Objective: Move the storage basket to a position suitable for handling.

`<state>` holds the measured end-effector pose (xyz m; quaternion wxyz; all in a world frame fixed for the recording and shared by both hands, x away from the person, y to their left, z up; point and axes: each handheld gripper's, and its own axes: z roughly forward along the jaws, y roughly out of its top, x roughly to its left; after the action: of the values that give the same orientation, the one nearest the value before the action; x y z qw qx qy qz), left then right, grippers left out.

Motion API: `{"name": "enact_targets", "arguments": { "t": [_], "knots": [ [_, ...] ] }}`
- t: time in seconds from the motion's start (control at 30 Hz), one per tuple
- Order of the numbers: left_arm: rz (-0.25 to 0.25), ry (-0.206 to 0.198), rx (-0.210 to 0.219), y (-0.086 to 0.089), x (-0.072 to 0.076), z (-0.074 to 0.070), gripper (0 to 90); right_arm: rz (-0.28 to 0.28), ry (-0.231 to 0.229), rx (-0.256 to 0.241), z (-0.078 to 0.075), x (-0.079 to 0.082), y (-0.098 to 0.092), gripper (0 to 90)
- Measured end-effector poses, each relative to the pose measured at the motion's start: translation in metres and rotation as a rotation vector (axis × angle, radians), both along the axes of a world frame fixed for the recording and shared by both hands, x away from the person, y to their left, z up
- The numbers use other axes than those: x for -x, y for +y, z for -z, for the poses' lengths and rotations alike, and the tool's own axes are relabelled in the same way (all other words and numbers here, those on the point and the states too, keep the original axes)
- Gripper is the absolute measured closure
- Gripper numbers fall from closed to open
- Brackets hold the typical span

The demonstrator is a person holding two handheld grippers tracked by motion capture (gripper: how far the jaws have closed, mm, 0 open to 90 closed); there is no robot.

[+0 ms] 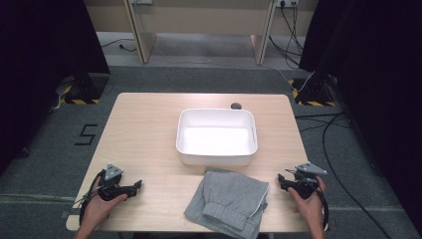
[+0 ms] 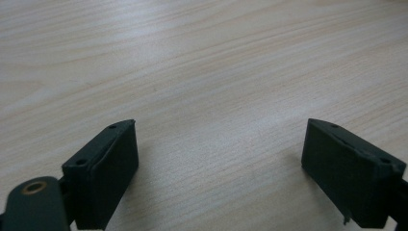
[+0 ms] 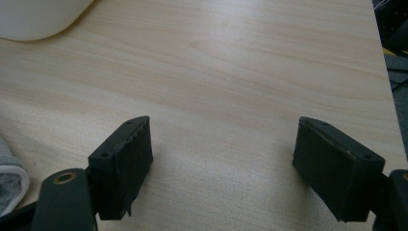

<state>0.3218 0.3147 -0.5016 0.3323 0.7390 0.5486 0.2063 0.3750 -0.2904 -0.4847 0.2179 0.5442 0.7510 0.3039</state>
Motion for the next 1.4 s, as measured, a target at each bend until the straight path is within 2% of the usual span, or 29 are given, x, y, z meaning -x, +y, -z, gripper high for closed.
{"name": "enact_targets", "arguments": {
  "t": [0.93,0.97,1.0,1.03,1.1,1.13,1.17,1.23,1.27,1.3,1.33,1.37,1.4],
  "knots": [
    [0.001,0.001,-0.002,0.000,0.000,0.000,12.0,0.002,0.003,-0.001,0.000,-0.001,0.001,22.0],
    [0.001,0.001,-0.001,0.000,0.000,0.000,12.0,0.000,0.002,0.000,0.000,-0.001,0.001,22.8],
    [0.001,0.001,-0.001,0.000,0.000,0.000,12.0,-0.008,-0.003,-0.008,0.000,-0.002,0.000,27.8],
    [0.001,0.001,-0.001,0.000,0.000,0.000,12.0,-0.013,-0.006,-0.043,-0.005,-0.003,0.000,29.8],
    [0.001,0.001,-0.002,0.000,0.000,0.000,12.0,-0.018,-0.021,-0.057,-0.009,-0.004,0.000,29.2],
    [0.002,0.002,-0.002,0.000,0.000,0.000,12.0,-0.028,-0.050,-0.089,-0.017,-0.004,0.003,30.1],
    [0.002,0.003,-0.002,0.000,0.000,0.000,11.7,-0.050,-0.095,-0.141,-0.033,-0.007,0.008,30.0],
    [0.002,0.003,-0.003,0.000,0.000,0.000,11.6,-0.074,-0.122,-0.152,-0.046,-0.010,0.014,29.6],
    [0.002,0.003,-0.003,0.000,0.000,0.000,11.6,-0.074,-0.122,-0.152,-0.046,-0.010,0.014,29.6],
    [0.002,0.003,-0.003,0.000,0.000,0.000,11.6,-0.084,-0.154,-0.172,-0.061,-0.016,0.024,29.6],
    [0.002,0.003,-0.003,0.000,-0.001,0.000,11.6,-0.084,-0.154,-0.172,-0.061,-0.016,0.024,29.6],
    [0.002,0.004,-0.003,0.000,0.000,0.000,11.6,-0.097,-0.171,-0.195,-0.070,-0.021,0.036,29.7],
    [0.002,0.004,-0.003,0.000,0.000,0.000,11.6,-0.097,-0.171,-0.195,-0.070,-0.021,0.036,29.7]
  ]
}}
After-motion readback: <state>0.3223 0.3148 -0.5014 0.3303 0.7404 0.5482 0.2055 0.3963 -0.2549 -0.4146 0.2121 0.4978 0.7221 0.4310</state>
